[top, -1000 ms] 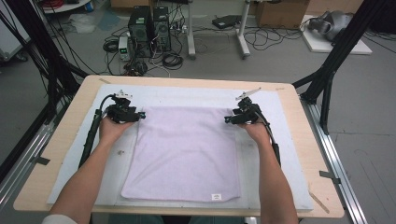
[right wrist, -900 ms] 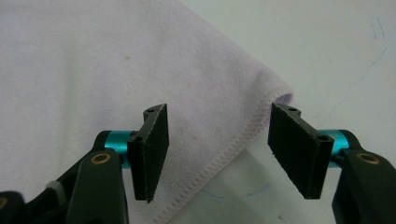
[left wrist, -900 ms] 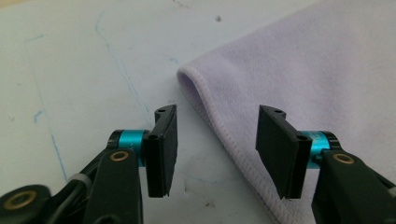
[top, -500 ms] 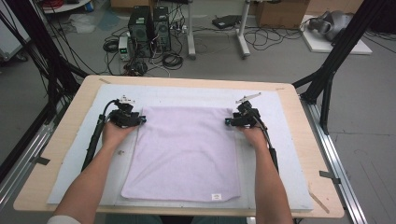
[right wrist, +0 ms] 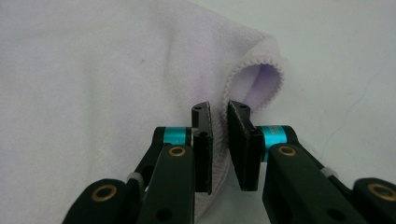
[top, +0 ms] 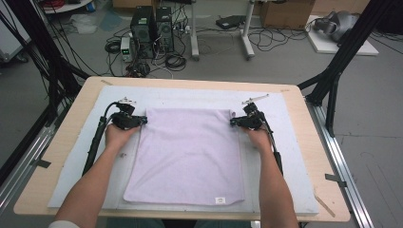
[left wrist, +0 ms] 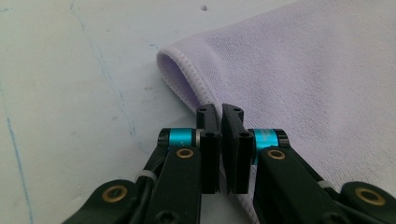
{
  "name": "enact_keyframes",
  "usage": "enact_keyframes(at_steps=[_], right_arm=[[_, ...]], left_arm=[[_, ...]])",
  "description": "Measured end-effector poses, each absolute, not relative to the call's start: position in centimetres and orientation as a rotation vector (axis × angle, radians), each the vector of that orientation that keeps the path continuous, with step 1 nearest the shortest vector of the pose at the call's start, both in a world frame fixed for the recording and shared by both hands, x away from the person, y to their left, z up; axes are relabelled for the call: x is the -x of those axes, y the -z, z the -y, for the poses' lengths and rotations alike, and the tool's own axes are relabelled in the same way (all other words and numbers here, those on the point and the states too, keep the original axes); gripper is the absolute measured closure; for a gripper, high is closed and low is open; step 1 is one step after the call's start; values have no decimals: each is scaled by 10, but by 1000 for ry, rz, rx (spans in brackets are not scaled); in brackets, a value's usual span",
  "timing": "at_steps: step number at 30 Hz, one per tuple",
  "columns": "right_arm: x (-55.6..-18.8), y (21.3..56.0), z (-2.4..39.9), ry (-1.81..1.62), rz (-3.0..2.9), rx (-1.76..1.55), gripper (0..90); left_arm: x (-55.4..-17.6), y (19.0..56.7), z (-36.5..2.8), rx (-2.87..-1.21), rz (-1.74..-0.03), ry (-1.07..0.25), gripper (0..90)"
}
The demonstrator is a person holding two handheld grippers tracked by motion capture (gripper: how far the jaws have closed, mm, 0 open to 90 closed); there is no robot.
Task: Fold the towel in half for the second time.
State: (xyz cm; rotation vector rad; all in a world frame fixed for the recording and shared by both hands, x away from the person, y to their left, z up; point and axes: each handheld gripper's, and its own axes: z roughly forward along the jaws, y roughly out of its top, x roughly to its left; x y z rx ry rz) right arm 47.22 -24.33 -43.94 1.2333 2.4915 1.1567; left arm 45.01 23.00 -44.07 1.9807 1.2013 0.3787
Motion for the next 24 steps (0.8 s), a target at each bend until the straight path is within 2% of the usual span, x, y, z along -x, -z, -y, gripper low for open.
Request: enact_keyframes(at_steps=[12,17,24], right_arm=[[-457,406,255,-1308,-2466,-1135,810],[-442,393,257,-1399,-2483,-1107,810],[-406,393,262,-1372,-2530,-1042,809]], left_arm=[[-431,408,-238,-1919,-1100,-437,859],[-407,391,-238,-1948,-1008,-482,859],[-371,399,-248,-1981,-958,-454,858]])
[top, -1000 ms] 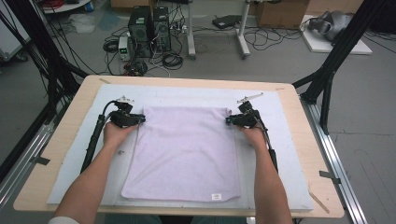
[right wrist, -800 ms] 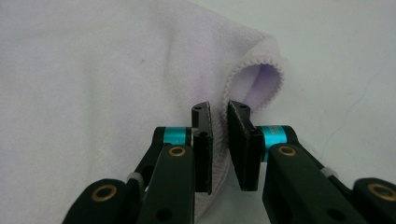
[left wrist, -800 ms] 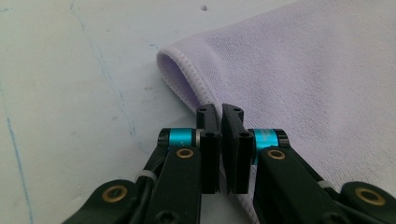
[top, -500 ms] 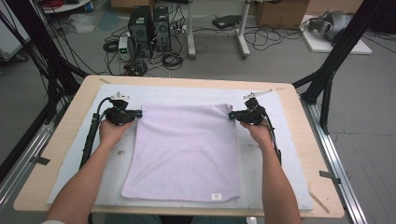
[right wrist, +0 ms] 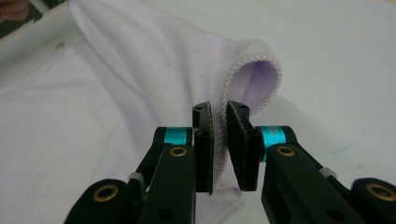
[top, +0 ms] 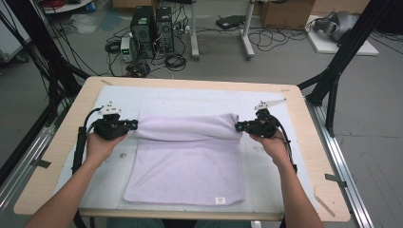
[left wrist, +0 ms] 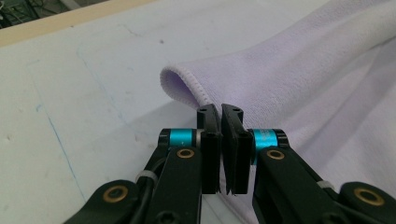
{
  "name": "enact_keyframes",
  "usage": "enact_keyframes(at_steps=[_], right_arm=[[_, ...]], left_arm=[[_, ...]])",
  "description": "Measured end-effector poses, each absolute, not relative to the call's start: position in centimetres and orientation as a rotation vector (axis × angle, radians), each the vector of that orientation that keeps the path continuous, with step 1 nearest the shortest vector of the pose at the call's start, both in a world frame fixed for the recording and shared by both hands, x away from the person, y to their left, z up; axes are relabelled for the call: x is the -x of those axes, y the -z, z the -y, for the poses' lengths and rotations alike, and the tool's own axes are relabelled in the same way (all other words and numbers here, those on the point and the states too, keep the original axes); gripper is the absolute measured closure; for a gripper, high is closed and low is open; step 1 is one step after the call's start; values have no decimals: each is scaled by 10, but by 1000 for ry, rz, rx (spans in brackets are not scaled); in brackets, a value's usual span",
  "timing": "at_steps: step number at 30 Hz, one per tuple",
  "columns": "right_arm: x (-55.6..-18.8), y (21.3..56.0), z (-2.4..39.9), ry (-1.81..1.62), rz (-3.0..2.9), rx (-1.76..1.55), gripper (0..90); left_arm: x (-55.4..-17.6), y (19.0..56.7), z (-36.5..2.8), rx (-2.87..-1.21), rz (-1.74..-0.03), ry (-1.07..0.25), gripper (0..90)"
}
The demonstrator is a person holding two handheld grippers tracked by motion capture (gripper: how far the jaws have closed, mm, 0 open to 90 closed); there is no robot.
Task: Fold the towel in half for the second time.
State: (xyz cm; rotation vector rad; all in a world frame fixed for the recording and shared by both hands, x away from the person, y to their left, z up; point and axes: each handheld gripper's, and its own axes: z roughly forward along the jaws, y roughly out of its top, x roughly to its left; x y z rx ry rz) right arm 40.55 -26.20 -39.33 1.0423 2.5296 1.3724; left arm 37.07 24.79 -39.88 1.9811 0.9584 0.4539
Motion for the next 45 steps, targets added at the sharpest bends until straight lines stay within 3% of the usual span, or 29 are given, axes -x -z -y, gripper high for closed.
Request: enact_keyframes(at_steps=[4,10,14,18,23,31,35,36,37,39,45], right_arm=[[-382,399,259,-1302,-2558,-969,807],[-360,420,257,-1217,-2622,-943,780],[-358,421,259,-1208,-2634,-970,533],[-362,405,264,-1204,-2592,-955,410],[-378,386,259,-1196,-2555,-946,382],[-415,404,242,-1175,-2638,-1002,374],[-424,419,240,-1148,-2723,-1028,399],[-425,421,241,-1159,-2757,-1033,487],[-424,422,242,-1197,-2794,-1018,611],[-420,419,244,-1256,-2817,-953,818],[-402,399,244,-1298,-2779,-843,847]], left_arm=[[-353,403,-246,-2029,-912,-445,858],[-336,421,-252,-2092,-949,-324,844],[-335,421,-260,-2084,-973,-300,667],[-341,406,-259,-2074,-972,-337,516],[-362,393,-249,-2072,-968,-335,431],[-400,403,-233,-2111,-1028,-271,360],[-410,419,-234,-2158,-1033,-121,458],[-410,421,-235,-2167,-1006,-88,603],[-408,420,-236,-2164,-987,-86,692],[-403,414,-238,-2141,-943,-109,794],[-379,396,-242,-2101,-871,-184,819]])
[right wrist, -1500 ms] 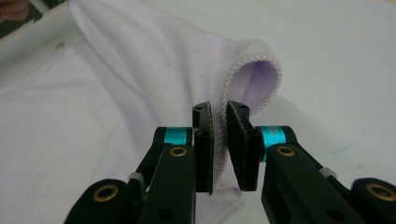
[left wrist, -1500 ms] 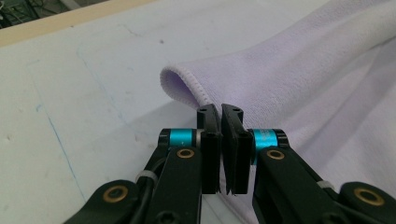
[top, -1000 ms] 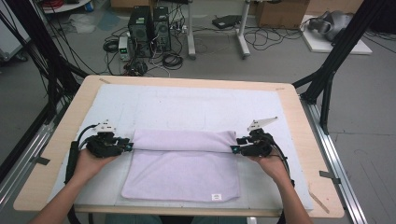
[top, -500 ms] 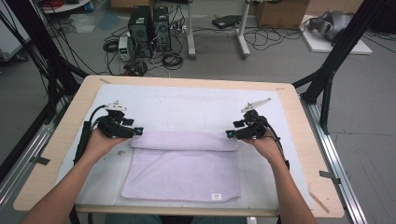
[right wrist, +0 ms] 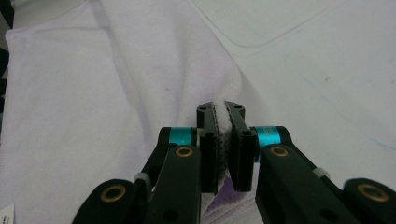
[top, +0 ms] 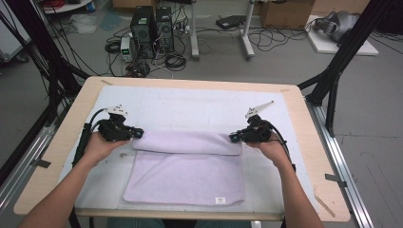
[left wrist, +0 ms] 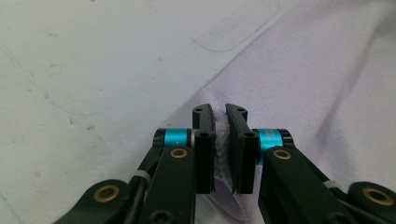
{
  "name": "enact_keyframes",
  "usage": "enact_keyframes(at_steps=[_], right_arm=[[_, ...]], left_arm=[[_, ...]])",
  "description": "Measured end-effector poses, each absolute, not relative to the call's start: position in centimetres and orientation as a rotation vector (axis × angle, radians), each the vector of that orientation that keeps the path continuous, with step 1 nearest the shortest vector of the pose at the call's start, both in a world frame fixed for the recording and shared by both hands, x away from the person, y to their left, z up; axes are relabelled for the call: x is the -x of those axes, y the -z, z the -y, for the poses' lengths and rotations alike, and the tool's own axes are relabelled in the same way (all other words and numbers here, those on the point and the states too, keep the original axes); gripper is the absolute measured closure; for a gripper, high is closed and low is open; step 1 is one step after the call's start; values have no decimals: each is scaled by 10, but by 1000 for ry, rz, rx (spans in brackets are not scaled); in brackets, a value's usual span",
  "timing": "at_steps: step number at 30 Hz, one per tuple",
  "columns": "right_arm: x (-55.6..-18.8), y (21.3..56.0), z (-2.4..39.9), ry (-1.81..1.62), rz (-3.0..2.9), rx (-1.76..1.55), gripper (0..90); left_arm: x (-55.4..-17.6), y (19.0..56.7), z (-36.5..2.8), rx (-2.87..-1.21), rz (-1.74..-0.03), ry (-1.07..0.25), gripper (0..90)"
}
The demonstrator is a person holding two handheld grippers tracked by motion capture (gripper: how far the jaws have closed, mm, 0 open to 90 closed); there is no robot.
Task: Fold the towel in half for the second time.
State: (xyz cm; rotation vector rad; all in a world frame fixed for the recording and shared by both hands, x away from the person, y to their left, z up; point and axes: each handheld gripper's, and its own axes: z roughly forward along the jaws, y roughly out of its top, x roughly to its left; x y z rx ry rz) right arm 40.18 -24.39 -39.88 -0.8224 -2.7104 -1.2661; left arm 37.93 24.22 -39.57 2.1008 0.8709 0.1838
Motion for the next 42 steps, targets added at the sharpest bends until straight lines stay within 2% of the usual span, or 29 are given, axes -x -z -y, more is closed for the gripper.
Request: enact_keyframes(at_steps=[8,12,13,14,15,17,19,27,31,33,34,35,36,37,42], right_arm=[[-354,381,250,1387,2739,695,848],[-321,383,255,1381,2714,593,845],[-314,385,256,1377,2688,557,819],[-308,386,258,1383,2667,529,724],[-305,387,260,1389,2654,540,669],[-305,387,263,1402,2657,569,634],[-313,389,265,1413,2650,631,611],[-352,407,255,1268,2837,872,459],[-368,423,252,1168,2839,916,425],[-372,430,250,1151,2809,913,451],[-374,432,249,1145,2802,895,511],[-374,434,247,1130,2793,867,625],[-373,435,244,1130,2790,820,700],[-373,434,242,1128,2809,790,793],[-382,420,240,1126,2850,810,824]], left_arm=[[-322,384,-252,-2075,-749,-310,818],[-287,389,-258,-2082,-700,-244,817],[-280,391,-260,-2091,-673,-205,806],[-276,392,-261,-2112,-661,-185,758],[-273,394,-260,-2127,-663,-193,681],[-275,393,-260,-2127,-659,-185,580],[-281,391,-258,-2112,-671,-185,531],[-331,413,-250,-2118,-860,-295,507],[-349,430,-244,-2160,-932,-215,448],[-352,436,-241,-2182,-928,-162,469],[-352,436,-239,-2183,-913,-168,556],[-351,435,-239,-2175,-895,-148,626],[-351,434,-239,-2177,-895,-157,723],[-351,433,-239,-2180,-895,-168,755],[-356,418,-236,-2110,-915,-298,791]])
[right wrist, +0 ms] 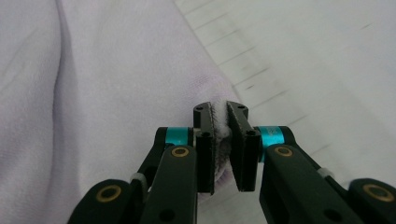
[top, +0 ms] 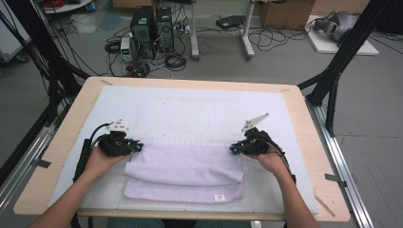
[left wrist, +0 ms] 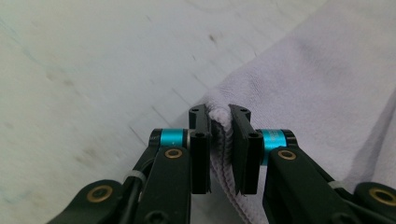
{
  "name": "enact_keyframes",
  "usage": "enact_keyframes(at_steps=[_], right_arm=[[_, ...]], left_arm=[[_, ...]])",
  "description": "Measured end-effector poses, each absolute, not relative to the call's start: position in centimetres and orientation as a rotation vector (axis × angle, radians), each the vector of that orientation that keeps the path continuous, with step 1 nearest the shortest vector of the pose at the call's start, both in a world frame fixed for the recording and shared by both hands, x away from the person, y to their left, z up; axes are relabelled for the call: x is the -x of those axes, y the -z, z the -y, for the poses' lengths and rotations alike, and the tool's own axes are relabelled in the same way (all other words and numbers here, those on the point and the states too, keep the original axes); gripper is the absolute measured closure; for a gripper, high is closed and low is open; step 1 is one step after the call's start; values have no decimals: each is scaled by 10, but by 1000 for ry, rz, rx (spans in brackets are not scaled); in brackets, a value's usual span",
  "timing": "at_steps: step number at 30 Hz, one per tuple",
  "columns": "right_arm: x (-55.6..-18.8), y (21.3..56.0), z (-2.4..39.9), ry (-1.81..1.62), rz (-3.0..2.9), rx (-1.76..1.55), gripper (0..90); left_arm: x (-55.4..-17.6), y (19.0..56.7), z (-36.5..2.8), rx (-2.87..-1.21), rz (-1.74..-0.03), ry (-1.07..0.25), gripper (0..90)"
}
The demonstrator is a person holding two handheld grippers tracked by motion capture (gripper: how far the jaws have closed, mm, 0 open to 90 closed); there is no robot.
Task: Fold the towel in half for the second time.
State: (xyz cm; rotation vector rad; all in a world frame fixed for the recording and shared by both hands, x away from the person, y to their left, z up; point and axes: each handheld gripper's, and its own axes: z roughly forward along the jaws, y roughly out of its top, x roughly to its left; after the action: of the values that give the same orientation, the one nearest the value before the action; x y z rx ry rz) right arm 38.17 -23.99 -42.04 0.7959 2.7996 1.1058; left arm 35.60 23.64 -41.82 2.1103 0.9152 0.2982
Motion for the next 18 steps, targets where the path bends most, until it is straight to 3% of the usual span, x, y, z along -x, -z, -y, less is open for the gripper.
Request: enact_keyframes(at_steps=[9,10,12,18], right_arm=[[-443,384,247,-1123,-2598,-886,814],[-451,382,247,-1104,-2574,-885,768],[-463,384,249,-1066,-2509,-996,567],[-446,396,246,-1146,-2577,-989,537]], left_arm=[[-425,383,-228,-2020,-987,-446,783],[-432,383,-227,-2026,-1015,-478,745],[-439,387,-229,-2024,-1081,-472,579],[-415,404,-235,-2094,-1006,-364,565]])
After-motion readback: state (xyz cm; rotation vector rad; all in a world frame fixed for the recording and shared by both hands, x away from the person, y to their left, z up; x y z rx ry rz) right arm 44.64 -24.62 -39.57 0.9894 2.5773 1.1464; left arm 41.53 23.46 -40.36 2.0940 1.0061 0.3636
